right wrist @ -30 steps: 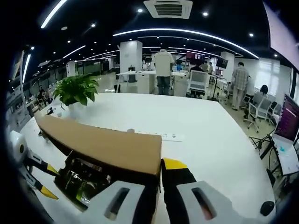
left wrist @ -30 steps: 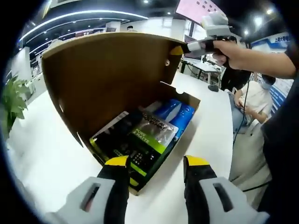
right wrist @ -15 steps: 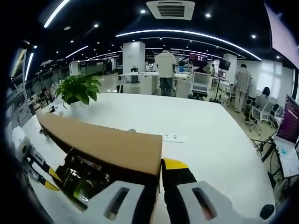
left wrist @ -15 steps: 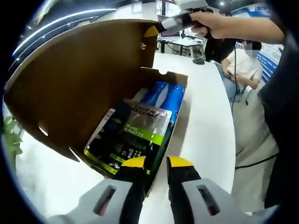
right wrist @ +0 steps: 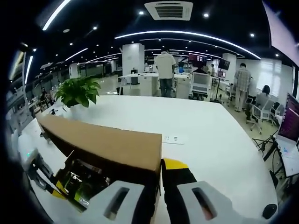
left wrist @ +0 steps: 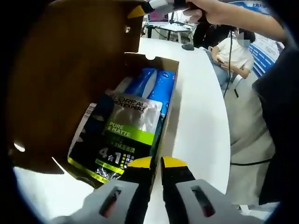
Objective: Operate the shoe box by opening the lid, removing the specified soft item, and placing it in the target area until the item is outside and the box remains undamaged.
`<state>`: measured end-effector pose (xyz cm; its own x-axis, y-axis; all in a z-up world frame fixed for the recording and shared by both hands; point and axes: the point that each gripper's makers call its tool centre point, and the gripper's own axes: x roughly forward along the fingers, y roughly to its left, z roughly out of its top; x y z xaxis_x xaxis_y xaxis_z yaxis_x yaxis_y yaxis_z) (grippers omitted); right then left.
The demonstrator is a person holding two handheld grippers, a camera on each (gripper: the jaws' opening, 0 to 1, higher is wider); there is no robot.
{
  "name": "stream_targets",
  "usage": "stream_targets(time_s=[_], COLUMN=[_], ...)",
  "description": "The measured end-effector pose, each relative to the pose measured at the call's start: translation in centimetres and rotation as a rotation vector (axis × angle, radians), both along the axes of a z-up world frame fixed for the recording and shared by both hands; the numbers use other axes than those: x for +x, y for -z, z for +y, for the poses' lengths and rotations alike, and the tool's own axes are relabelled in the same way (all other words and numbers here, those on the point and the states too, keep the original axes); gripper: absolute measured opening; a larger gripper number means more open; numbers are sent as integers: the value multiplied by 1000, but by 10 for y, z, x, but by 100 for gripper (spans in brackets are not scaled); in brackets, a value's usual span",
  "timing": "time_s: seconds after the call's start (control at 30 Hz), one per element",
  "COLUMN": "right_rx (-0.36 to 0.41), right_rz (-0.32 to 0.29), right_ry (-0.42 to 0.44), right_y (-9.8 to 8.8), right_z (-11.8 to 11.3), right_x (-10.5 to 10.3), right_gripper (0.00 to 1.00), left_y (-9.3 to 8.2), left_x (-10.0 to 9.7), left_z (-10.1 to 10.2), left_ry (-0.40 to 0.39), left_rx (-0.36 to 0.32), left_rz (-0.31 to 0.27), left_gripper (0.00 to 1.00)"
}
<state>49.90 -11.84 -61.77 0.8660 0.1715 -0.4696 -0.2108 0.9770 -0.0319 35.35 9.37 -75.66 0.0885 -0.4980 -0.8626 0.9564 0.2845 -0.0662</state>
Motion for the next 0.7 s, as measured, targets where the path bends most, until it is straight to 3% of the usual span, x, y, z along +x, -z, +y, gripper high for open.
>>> stream_targets(time_s=[0.1, 0.7], right_rx=[-4, -16], right_rz=[0, -3], right_ry=[0, 4], right_y=[0, 0], right_z=[0, 0], right_x=[0, 1], right_gripper=[0, 0], left_y=[8, 34], left_x=[-6, -8], left_z=[-5, -10], left_ry=[22, 130], left_rx=[17, 123], left_rz=[33, -29], left_gripper=[7, 7])
